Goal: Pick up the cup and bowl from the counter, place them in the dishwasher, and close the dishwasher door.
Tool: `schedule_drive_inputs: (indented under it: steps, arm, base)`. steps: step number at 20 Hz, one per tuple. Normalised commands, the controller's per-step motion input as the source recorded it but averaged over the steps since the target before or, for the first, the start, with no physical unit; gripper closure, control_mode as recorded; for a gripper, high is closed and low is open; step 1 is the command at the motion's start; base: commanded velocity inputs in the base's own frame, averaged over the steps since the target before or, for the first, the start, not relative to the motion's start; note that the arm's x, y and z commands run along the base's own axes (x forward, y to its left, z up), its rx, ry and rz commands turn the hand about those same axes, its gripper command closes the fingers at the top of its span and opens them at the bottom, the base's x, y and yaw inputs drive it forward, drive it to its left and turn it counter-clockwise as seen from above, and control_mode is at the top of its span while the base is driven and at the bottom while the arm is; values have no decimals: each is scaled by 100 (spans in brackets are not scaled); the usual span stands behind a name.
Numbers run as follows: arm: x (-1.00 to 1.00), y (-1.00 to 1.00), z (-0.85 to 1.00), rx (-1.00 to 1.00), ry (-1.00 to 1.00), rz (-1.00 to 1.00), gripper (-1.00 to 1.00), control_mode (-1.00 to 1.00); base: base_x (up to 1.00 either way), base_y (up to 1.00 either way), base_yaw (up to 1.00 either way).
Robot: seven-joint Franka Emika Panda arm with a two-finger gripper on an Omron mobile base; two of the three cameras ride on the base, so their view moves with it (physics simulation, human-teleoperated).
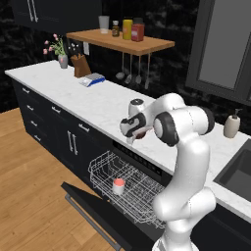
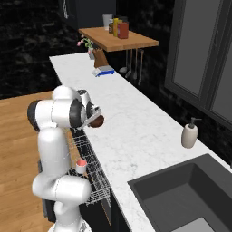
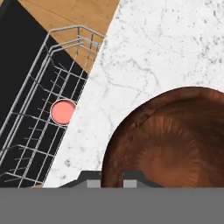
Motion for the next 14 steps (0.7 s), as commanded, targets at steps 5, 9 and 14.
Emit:
schedule_drive_inputs:
  steps: [5,9,14]
  arm:
    - [-100,57,0,3,2,-8,100,-100]
    - [-100,55,-7,8,10,-13,100,-100]
    - [-85,40,-53,2,13,-18,100,-100]
  base:
    - [0,0,0]
    - [0,0,0]
    - [0,0,0]
